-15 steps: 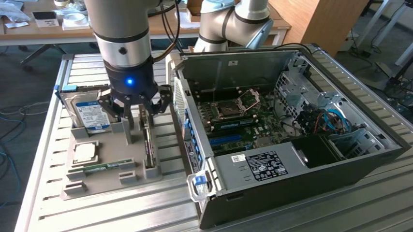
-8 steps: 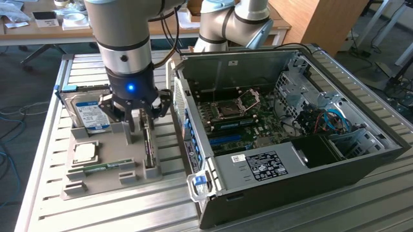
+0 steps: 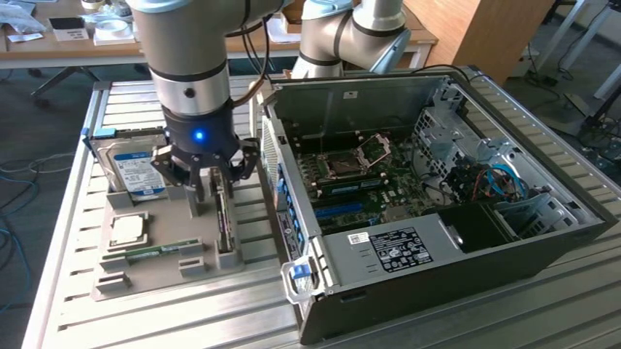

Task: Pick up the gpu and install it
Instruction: 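Pick up the gpu and move the gpu toward the slot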

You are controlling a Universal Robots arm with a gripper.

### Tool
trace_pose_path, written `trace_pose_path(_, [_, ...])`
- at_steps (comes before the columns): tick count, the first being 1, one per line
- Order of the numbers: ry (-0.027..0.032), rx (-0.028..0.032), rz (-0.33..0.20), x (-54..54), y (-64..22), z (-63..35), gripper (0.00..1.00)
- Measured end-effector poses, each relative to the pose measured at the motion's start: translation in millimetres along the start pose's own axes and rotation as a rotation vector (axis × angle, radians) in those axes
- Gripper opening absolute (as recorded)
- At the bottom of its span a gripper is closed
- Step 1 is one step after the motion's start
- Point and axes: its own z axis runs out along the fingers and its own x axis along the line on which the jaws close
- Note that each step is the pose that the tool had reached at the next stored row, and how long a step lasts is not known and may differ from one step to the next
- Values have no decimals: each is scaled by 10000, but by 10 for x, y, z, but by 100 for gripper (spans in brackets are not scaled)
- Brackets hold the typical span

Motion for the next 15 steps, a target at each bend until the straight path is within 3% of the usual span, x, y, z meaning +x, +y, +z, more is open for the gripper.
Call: trace_pose_path(15, [0, 23, -4, -2, -22, 175, 49])
